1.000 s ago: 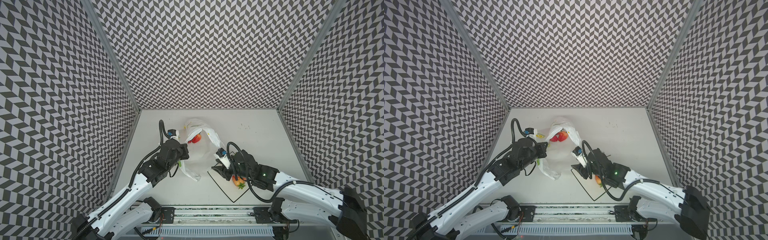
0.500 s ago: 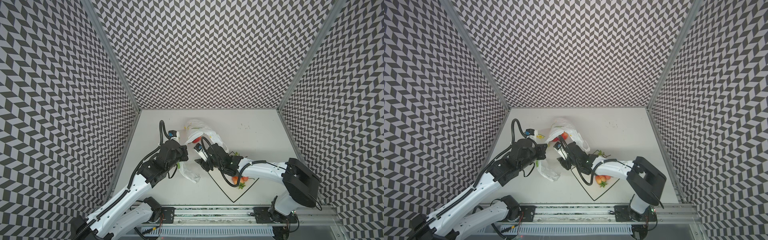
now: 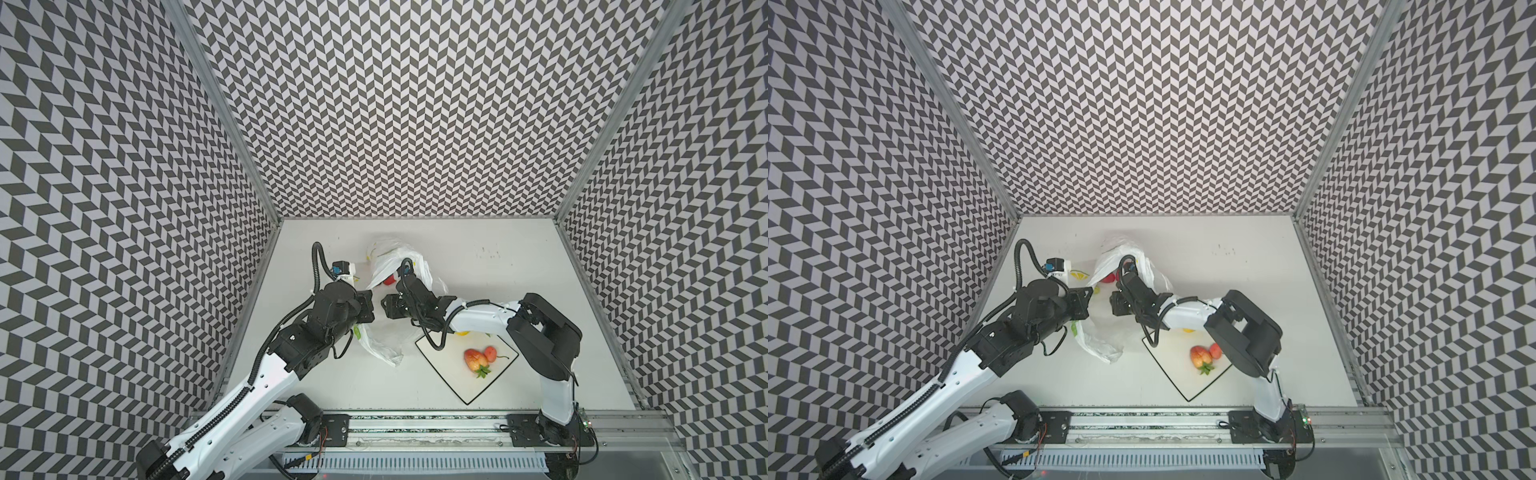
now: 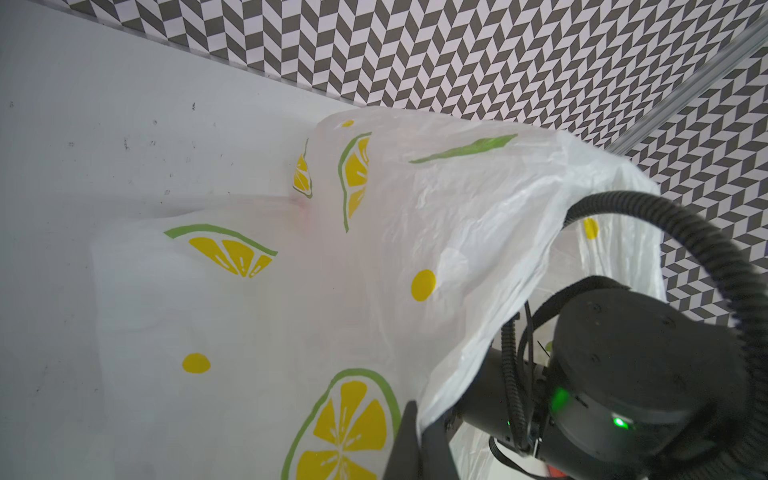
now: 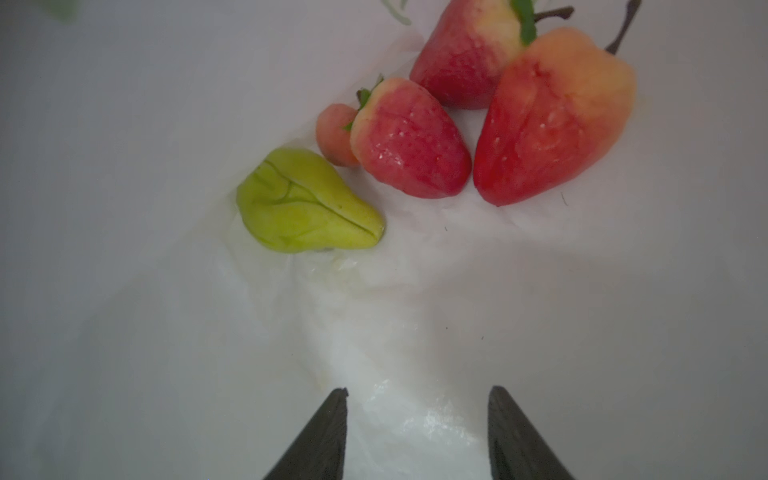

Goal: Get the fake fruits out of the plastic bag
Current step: 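Move the right gripper back into the bag toward the remaining fruits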

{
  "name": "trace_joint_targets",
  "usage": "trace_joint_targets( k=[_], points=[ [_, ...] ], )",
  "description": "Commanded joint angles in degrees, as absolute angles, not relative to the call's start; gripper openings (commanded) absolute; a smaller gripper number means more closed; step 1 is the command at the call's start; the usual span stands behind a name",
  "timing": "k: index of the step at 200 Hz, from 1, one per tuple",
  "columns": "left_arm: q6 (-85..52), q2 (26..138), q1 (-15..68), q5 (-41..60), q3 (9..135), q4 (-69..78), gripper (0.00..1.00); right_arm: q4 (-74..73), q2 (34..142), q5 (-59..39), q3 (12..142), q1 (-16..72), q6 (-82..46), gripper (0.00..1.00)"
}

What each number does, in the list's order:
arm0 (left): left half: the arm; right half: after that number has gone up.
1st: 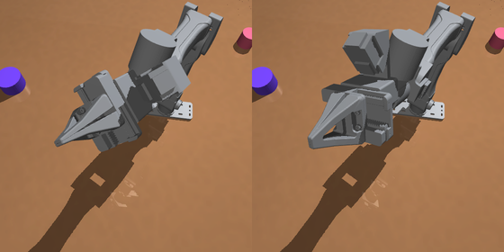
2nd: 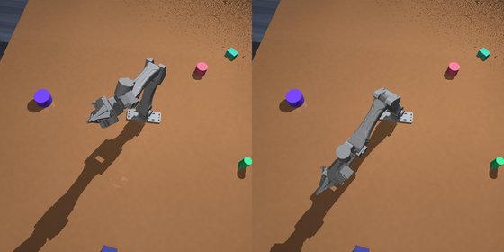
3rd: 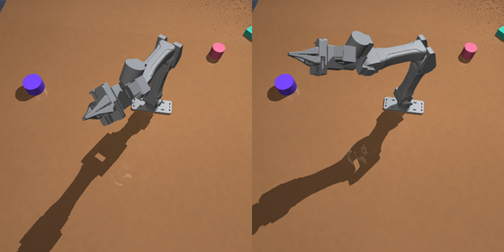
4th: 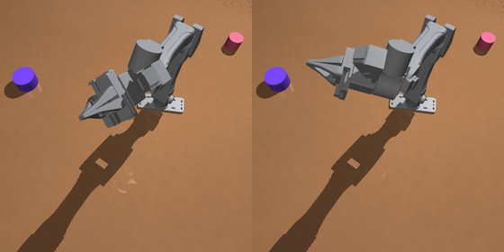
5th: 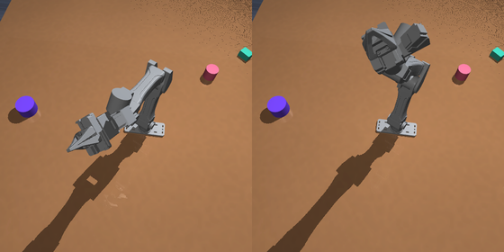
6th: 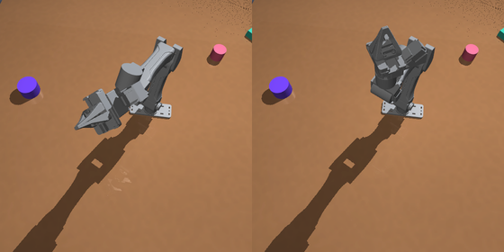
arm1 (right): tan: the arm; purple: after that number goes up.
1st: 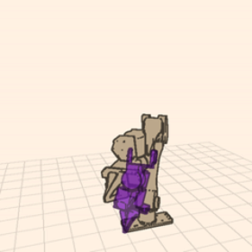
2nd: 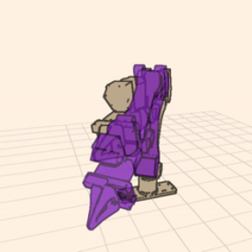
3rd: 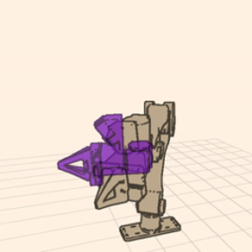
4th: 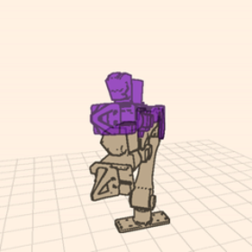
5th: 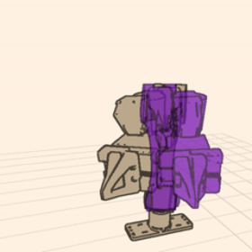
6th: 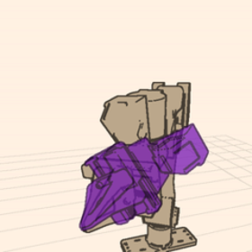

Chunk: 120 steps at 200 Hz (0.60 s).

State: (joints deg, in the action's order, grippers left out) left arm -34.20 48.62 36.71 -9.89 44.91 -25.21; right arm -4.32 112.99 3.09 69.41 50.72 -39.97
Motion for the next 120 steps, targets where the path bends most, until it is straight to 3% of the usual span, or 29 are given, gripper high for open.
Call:
trace_joint_targets(
  k=[1, 60, 120],
  points=[
    [-34.8, 47.8, 36.5, -10.1, 44.6, -26.8, 0.00, -8.4, 114.5, 0.6, 71.2, 49.5, -48.3, 0.58],
    [-37.3, 49.1, 36.4, -14.0, 45.4, -30.9, 0.00, -16.1, 119.0, -10.0, 75.6, 49.6, -37.8, 0.61],
    [-40.6, 49.1, 36.2, -19.5, 50.4, -34.2, 0.58, -25.2, 117.2, -14.1, 69.9, 49.8, -8.2, 0.63]
  ],
)
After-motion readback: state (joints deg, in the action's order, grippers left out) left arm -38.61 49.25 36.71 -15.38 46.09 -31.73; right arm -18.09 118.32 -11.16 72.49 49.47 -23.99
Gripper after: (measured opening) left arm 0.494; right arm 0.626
